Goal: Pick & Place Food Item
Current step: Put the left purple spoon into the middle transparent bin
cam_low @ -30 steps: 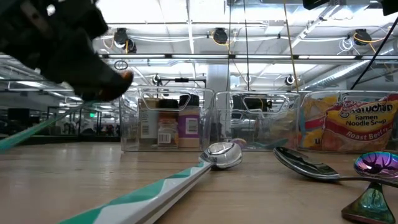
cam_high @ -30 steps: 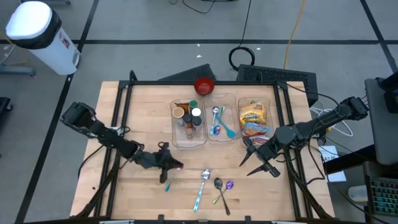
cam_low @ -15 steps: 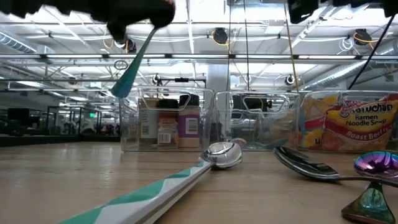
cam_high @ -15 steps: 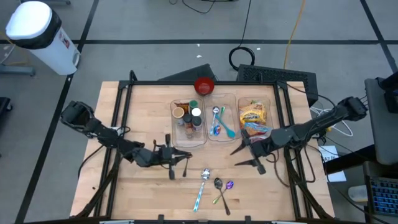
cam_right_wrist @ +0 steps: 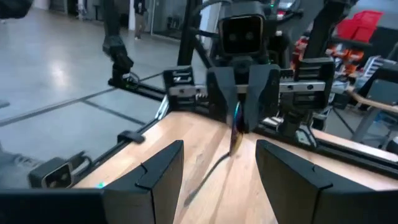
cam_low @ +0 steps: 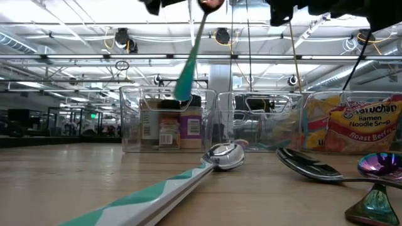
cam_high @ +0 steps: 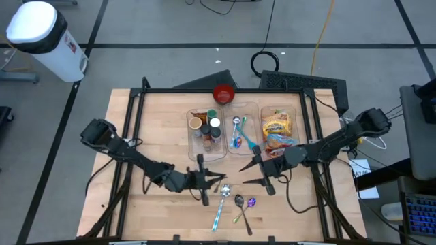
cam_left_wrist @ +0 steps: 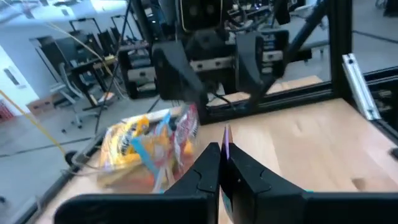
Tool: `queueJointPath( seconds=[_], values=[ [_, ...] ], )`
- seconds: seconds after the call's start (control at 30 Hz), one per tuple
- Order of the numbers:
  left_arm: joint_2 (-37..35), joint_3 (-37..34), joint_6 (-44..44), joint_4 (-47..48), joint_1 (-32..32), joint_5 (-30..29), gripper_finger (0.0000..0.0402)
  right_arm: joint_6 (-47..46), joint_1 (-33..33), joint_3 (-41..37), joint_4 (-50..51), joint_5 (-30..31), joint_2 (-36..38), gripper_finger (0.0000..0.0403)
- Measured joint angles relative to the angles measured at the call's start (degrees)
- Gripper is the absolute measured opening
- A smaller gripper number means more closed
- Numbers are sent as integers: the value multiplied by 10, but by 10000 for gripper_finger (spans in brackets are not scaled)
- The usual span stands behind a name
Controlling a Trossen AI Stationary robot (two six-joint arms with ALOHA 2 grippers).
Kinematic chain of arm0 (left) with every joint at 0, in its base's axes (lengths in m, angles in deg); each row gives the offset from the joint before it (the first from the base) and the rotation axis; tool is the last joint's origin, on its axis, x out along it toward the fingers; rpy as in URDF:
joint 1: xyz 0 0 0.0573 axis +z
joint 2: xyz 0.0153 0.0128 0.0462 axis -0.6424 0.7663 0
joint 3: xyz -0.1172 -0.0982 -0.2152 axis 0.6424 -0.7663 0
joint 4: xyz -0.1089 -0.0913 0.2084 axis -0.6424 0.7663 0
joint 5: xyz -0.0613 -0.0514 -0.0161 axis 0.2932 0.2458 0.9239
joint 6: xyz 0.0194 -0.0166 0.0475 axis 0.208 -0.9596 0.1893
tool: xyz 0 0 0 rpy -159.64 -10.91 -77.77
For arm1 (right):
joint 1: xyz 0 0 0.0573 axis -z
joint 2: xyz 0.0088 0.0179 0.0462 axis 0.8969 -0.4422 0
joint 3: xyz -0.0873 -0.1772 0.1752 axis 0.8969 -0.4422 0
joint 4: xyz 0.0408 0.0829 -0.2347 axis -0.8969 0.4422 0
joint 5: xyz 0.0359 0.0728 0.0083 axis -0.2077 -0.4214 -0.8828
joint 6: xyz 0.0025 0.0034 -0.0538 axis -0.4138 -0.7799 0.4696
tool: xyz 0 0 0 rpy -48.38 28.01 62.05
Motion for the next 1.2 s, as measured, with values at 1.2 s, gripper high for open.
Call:
queueJointPath(
  seconds=[1.2],
  values=[
    [24,52,11,26,18,-55,11,-65,30,29,-144,16,-141,192]
  ],
)
